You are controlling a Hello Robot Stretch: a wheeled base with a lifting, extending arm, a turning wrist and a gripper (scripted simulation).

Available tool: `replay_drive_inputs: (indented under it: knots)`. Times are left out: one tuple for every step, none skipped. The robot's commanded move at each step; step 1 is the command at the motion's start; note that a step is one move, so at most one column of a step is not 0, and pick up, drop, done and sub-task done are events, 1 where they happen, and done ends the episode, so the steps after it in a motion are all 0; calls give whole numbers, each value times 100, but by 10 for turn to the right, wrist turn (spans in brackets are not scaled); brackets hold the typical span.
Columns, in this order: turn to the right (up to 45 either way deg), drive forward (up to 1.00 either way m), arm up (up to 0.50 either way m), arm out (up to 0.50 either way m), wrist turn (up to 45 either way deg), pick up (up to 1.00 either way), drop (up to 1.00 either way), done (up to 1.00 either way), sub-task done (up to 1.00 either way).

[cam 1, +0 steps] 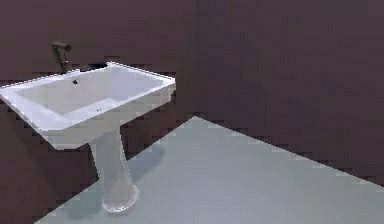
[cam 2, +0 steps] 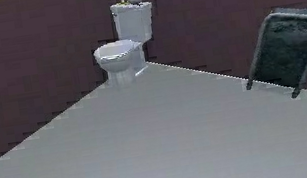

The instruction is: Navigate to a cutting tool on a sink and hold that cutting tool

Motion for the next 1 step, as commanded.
replay_drive_inputs:
  knots:
    - [0,35,0,0,0,0,0,0,0]
